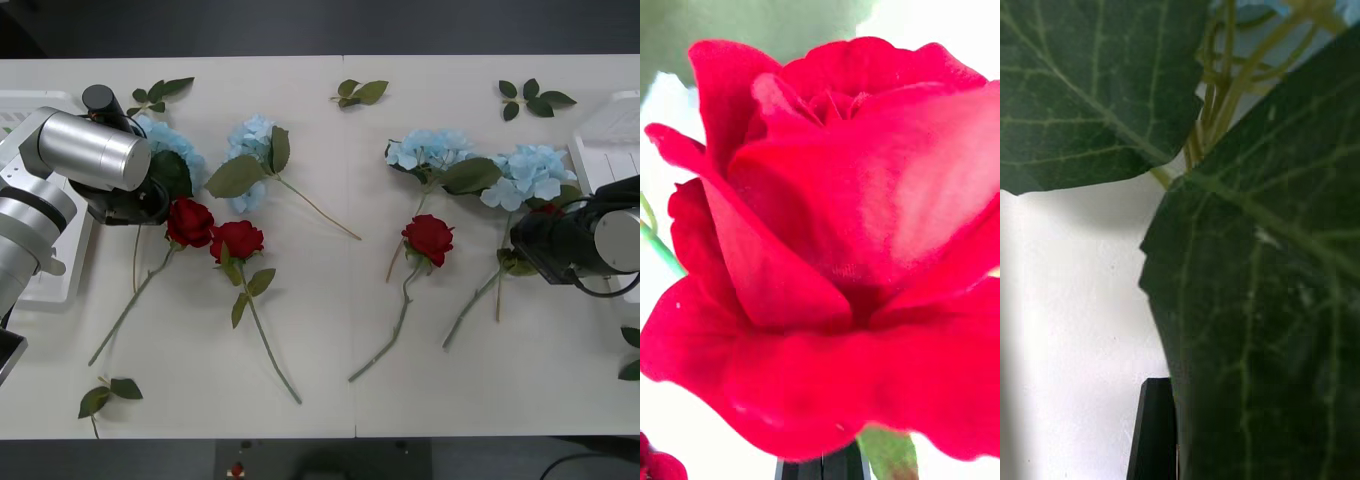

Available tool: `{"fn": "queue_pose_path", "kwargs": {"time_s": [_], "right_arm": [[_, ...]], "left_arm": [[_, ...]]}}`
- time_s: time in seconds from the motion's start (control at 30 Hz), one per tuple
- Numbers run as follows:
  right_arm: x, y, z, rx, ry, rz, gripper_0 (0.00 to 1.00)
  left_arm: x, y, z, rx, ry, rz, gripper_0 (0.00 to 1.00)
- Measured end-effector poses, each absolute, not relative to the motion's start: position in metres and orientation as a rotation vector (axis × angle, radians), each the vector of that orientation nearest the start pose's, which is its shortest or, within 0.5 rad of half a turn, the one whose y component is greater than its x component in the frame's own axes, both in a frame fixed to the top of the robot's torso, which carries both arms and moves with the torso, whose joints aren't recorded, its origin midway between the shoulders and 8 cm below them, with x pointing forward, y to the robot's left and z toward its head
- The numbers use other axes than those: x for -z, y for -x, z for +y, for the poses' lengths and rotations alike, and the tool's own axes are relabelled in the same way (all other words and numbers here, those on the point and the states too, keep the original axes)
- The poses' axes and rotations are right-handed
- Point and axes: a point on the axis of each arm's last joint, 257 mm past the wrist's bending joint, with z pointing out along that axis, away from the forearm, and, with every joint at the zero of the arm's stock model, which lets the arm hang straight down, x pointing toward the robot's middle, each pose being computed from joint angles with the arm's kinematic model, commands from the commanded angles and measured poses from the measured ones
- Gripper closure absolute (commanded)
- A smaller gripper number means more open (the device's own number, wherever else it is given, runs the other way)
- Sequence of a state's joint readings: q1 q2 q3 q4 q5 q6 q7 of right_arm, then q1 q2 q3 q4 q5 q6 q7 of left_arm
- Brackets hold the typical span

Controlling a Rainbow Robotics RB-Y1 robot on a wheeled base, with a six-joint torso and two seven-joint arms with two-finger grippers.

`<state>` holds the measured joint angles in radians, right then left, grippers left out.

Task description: Put the red flowers into the right box and the blue flowers into the left box

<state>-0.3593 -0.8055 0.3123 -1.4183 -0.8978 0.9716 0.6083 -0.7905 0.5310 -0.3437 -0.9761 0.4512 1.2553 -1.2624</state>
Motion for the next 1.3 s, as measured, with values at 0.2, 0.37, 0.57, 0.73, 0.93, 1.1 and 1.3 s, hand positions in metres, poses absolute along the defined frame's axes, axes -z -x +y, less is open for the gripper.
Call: {"fn": "queue_pose_path", "kwargs": {"time_s": [0.2,0.37,0.57,0.73,0.93,1.1,1.3], "right_arm": [[0.32,-0.516,-0.332,-0.491,-0.948,2.423,1.0],[0.298,-0.515,-0.341,-0.422,-0.814,2.455,1.0],[0.249,-0.505,-0.363,-0.315,-0.561,2.52,1.0],[0.2,-0.509,-0.394,-0.18,-0.35,2.487,1.0],[0.159,-0.525,-0.435,-0.028,-0.186,2.455,1.0],[0.16,-0.537,-0.466,-0.085,-0.297,2.45,1.0],[0.194,-0.542,-0.472,-0.044,-0.227,2.457,0.53]], "left_arm": [[0.295,-0.583,0.317,-0.201,0.063,2.671,1.0],[0.26,-0.591,0.302,-0.141,0.021,2.626,1.0],[0.194,-0.59,0.311,-0.081,0.039,2.572,1.0],[0.147,-0.587,0.345,-0.061,0.078,2.525,1.0],[0.098,-0.584,0.398,-0.066,-0.057,2.448,1.0],[0.08,-0.574,0.444,-0.044,-0.015,2.379,1.0],[0.091,-0.553,0.497,-0.152,-0.078,2.401,1.0]]}}
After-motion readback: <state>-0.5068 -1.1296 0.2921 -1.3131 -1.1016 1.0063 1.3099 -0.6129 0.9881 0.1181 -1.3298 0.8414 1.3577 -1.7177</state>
